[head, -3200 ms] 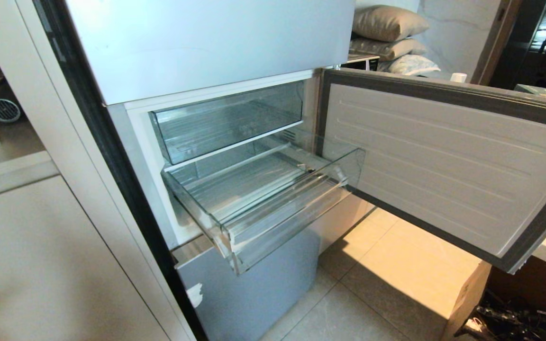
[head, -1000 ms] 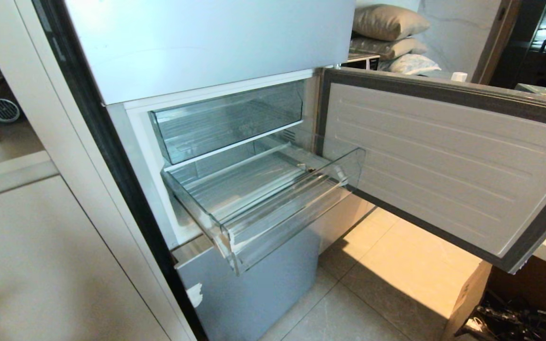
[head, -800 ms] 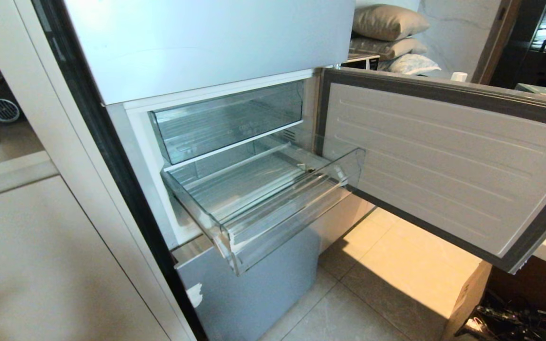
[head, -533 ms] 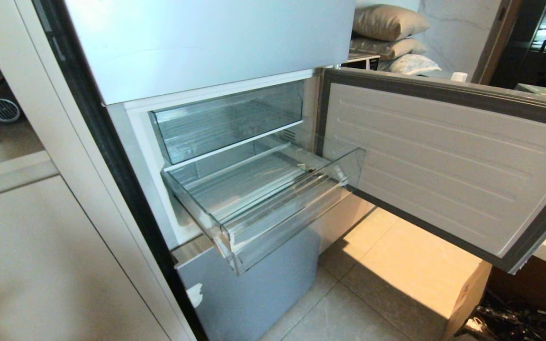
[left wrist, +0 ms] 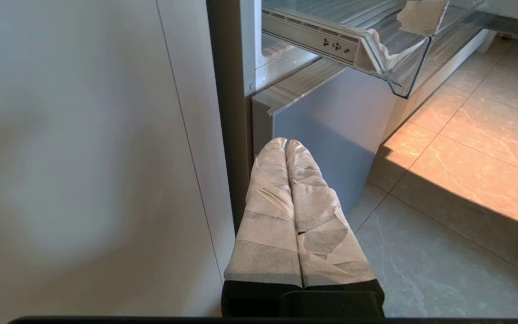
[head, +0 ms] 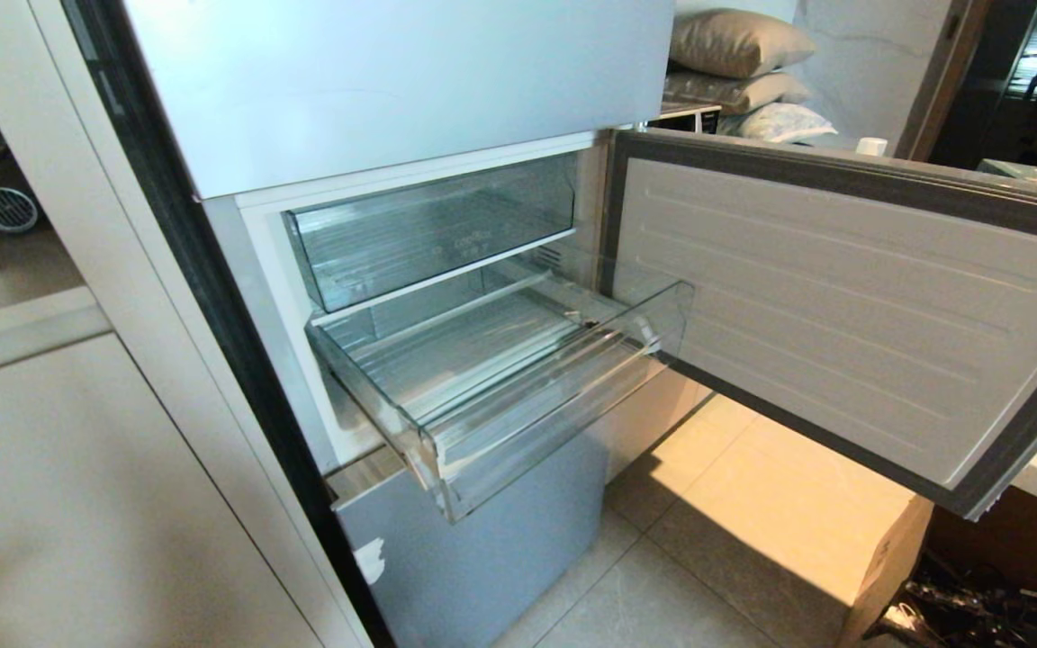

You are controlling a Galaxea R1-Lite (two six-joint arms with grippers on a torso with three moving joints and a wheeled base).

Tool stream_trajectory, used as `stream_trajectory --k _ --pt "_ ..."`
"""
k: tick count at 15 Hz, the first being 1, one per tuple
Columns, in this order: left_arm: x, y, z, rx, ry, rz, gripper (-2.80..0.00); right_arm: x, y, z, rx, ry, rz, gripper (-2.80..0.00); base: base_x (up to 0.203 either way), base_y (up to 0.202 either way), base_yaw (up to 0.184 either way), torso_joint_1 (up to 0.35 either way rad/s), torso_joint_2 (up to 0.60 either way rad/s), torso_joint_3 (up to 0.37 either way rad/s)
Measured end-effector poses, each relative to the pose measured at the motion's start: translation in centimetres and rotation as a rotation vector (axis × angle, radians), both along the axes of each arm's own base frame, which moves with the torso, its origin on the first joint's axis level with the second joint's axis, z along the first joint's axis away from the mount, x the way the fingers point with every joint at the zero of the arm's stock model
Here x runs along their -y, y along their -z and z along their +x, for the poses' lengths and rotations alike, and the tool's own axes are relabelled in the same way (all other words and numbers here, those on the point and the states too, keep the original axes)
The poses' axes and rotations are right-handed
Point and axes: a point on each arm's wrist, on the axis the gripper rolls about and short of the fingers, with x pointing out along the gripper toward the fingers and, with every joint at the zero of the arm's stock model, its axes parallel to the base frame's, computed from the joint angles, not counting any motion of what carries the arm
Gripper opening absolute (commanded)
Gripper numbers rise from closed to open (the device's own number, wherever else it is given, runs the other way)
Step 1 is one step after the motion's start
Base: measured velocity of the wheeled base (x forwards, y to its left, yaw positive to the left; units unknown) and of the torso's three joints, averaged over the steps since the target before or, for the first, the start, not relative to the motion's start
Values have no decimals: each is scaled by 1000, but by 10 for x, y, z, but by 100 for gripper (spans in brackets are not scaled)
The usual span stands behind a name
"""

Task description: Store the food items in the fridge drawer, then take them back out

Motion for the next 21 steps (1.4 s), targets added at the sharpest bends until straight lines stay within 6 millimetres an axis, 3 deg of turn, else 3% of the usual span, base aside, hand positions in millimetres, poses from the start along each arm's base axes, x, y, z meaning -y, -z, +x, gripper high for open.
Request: stream_trajectory --k 4,7,11,14,17,21 --pt "0 0 0 0 0 0 -280 -58 -49 -36 116 28 -148 -280 0 0 0 0 0 0" --pt "0 0 0 0 0 0 -280 -117 -61 -42 171 -166 -187 -280 0 0 0 0 0 0" --pt "0 0 0 0 0 0 -280 -189 -39 -58 118 -539 -92 -280 0 0 0 0 0 0" --pt "0 0 0 0 0 0 -280 -219 -3 -62 -28 -756 23 -280 0 0 0 0 0 0" --pt "0 0 0 0 0 0 -280 -237 16 -34 -97 -872 124 -280 0 0 0 0 0 0" --pt "0 0 0 0 0 0 -280 -259 39 32 -152 -987 187 -280 0 0 0 0 0 0"
